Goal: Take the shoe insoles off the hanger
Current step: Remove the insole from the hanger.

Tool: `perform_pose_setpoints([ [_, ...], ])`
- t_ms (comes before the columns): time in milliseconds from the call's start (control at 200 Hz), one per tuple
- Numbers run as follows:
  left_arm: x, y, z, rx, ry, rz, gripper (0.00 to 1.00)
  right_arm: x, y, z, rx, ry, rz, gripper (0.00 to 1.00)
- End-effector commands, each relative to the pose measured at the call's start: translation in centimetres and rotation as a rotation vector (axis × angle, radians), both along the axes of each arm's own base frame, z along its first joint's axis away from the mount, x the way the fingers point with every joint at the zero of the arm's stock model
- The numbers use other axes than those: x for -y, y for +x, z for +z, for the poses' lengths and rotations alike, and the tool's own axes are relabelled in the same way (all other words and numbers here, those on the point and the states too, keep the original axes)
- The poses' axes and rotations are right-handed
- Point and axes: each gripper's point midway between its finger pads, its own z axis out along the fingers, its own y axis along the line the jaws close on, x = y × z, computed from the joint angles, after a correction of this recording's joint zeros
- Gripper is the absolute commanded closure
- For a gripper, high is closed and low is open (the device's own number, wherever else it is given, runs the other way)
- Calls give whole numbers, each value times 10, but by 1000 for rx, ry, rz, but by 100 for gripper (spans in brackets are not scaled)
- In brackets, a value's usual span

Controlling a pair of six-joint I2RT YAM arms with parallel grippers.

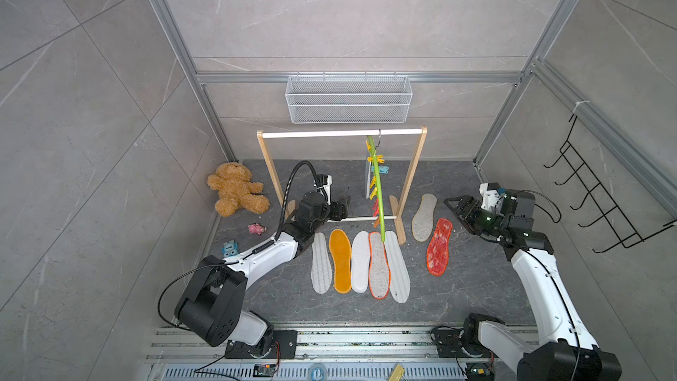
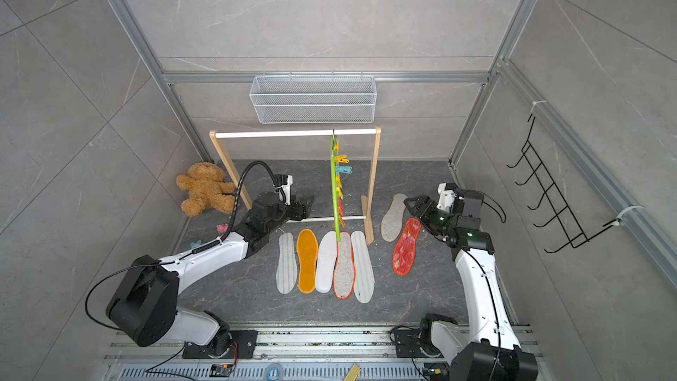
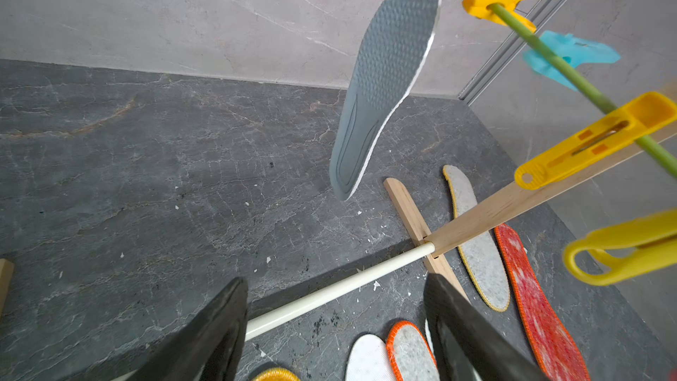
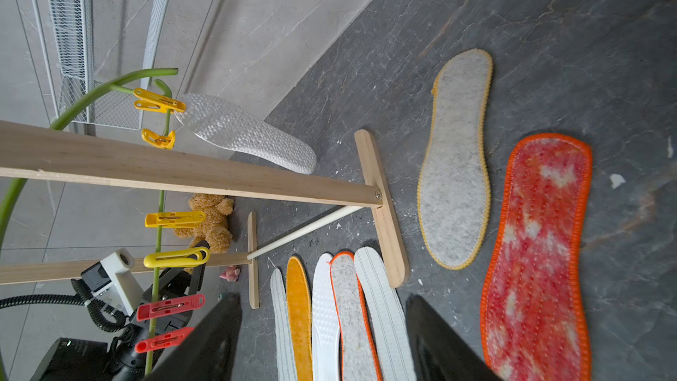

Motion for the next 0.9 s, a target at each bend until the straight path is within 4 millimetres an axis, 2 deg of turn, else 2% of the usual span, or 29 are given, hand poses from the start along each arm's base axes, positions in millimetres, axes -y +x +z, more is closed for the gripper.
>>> perform_pose_setpoints([
  [0,11,17,25,101,-47,-13,22,4,-3,11,28,-35,-4,26],
  [384,32,38,-16,-8,-84,-15,22,6,-2,-2,3,-13,-8,25],
  [794,84,49,-53,-21,-75,-105,32,5,2,-3,9,19,-1,25],
  [894,92,56,-62,-36,-97,-105,34,5,2,-3,11,23,2,25],
])
